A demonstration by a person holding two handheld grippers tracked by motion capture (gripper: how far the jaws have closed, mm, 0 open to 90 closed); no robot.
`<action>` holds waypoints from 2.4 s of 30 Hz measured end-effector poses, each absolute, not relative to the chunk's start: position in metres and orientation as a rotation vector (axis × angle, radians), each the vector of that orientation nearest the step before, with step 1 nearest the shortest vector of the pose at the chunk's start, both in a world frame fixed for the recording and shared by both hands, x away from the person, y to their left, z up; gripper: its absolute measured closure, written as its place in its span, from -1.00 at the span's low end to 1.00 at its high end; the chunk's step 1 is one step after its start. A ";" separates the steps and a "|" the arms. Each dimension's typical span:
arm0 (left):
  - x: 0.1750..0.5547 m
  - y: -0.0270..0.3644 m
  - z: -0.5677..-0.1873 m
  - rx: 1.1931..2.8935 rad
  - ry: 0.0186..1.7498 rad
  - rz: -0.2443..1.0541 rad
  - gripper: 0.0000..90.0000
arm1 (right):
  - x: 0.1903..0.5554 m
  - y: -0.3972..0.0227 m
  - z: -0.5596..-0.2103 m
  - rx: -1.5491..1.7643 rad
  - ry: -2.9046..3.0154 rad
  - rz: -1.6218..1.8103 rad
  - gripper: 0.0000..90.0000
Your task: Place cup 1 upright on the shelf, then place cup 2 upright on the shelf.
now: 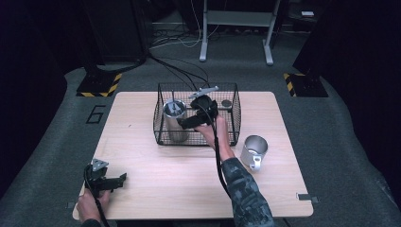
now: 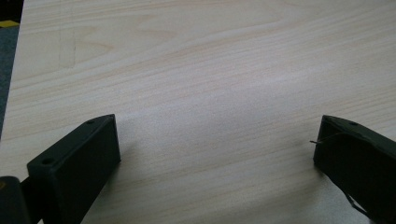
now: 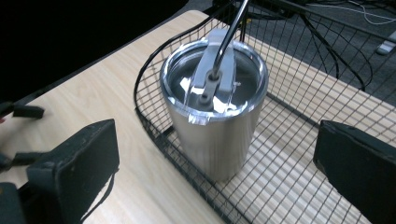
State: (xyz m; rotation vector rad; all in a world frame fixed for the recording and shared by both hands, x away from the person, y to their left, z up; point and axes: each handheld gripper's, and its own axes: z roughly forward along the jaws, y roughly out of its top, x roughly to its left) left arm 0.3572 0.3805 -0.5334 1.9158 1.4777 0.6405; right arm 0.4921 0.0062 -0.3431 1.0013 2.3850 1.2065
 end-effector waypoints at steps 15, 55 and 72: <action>0.357 0.380 -0.533 1.917 1.477 0.640 -0.99 | 0.434 -0.037 -0.370 1.007 2.396 1.185 -1.00; 0.357 0.380 -0.533 1.915 1.478 0.640 -0.99 | 0.352 -0.178 -0.410 1.296 2.159 1.095 -0.99; 0.357 0.380 -0.533 1.916 1.478 0.640 -0.99 | 0.403 -0.193 -0.420 1.452 2.104 0.924 -0.97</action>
